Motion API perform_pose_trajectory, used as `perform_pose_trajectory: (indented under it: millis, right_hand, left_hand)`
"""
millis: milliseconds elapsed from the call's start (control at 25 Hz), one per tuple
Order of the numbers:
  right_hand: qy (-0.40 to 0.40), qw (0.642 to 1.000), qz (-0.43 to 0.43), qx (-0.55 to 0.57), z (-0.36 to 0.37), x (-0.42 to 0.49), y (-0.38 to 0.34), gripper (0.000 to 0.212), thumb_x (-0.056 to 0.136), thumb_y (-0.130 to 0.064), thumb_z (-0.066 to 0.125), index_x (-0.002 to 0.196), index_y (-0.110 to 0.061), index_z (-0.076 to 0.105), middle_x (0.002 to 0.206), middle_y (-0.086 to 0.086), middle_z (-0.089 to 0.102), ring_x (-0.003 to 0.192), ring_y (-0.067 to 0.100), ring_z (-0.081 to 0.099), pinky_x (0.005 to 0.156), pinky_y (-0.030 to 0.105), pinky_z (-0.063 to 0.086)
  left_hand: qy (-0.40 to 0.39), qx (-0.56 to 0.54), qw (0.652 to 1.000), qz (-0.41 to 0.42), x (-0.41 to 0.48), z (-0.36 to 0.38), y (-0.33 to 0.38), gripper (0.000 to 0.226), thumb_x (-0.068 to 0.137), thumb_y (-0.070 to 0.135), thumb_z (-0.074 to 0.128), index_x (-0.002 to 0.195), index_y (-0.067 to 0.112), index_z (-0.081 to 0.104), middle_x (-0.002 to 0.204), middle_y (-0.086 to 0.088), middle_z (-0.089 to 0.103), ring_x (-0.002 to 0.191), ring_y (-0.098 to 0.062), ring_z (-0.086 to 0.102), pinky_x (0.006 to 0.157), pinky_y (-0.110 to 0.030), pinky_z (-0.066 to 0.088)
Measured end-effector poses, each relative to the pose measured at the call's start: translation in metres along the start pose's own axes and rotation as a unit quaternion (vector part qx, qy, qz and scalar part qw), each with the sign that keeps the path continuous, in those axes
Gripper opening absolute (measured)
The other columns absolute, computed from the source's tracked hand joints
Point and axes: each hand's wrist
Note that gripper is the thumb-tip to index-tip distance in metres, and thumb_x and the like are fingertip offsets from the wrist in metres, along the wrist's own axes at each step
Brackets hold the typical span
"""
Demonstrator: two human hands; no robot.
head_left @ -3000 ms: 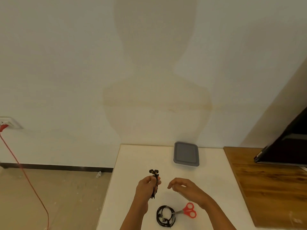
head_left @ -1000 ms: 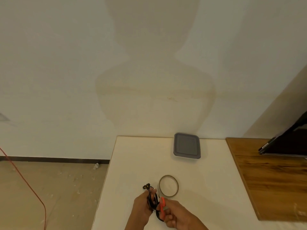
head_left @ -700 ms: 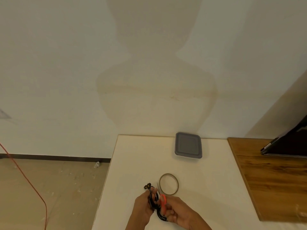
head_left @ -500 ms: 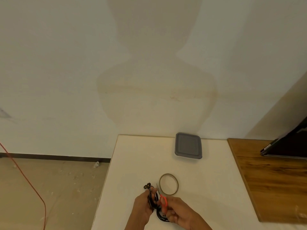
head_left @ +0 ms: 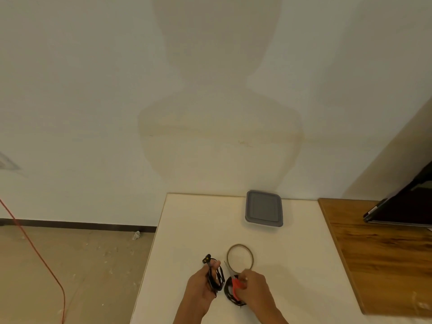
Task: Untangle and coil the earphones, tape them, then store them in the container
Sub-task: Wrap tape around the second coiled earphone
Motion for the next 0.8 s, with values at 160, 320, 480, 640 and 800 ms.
perform_pose_trajectory:
  millis: [160,320,480,640,800]
  right_hand:
    - [0.057,0.981,-0.013,-0.184,-0.002,0.003,-0.006,0.011,0.097,-0.026,0.042,0.087,-0.025,0.046,0.104,-0.001,0.06,0.093,0.019,0.06,0.069,0.025,0.04]
    - [0.091,0.959,-0.031,-0.267,0.004,-0.002,0.0,0.023,0.101,-0.023,0.036,0.119,-0.018,0.049,0.123,0.0,0.055,0.114,0.015,0.055,0.088,0.025,0.046]
    - [0.164,0.956,0.026,-0.241,-0.01,-0.015,0.031,0.032,0.099,-0.038,0.033,0.107,-0.016,0.054,0.107,0.003,0.061,0.101,0.019,0.061,0.078,0.032,0.05]
    - [0.145,0.976,0.022,-0.161,0.004,-0.007,0.09,0.058,0.093,-0.037,0.025,0.061,-0.006,0.063,0.053,0.011,0.055,0.046,0.03,0.056,0.048,0.033,0.047]
    - [0.142,0.987,0.047,0.053,-0.04,-0.036,0.022,0.015,0.089,-0.02,0.058,0.085,-0.009,0.067,0.085,0.013,0.069,0.089,0.029,0.066,0.076,0.034,0.046]
  left_hand:
    - [-0.03,0.012,0.999,0.013,-0.028,0.008,0.01,0.019,0.097,0.01,0.049,0.091,0.003,0.066,0.089,-0.009,0.073,0.039,-0.007,0.055,0.05,-0.024,0.046]
    - [-0.06,0.009,0.998,0.026,-0.065,0.019,0.019,0.021,0.098,0.011,0.048,0.091,0.003,0.067,0.089,-0.008,0.074,0.04,-0.009,0.055,0.047,-0.024,0.048]
    - [-0.083,0.002,0.996,0.039,-0.098,0.024,0.026,0.022,0.097,0.011,0.048,0.091,0.002,0.067,0.084,-0.011,0.076,0.04,-0.01,0.055,0.047,-0.024,0.048]
    - [-0.111,-0.014,0.993,0.045,-0.124,0.027,0.031,0.025,0.099,0.012,0.044,0.096,0.001,0.066,0.094,-0.014,0.074,0.041,-0.011,0.056,0.049,-0.026,0.049]
    - [-0.124,0.0,0.99,0.063,-0.142,0.034,0.033,0.025,0.1,0.013,0.043,0.097,0.002,0.065,0.093,-0.012,0.075,0.043,-0.009,0.057,0.058,-0.026,0.045]
Point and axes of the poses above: each hand's wrist, its own x-axis towards the middle knuckle, its own z-axis out of the palm, y = z × x
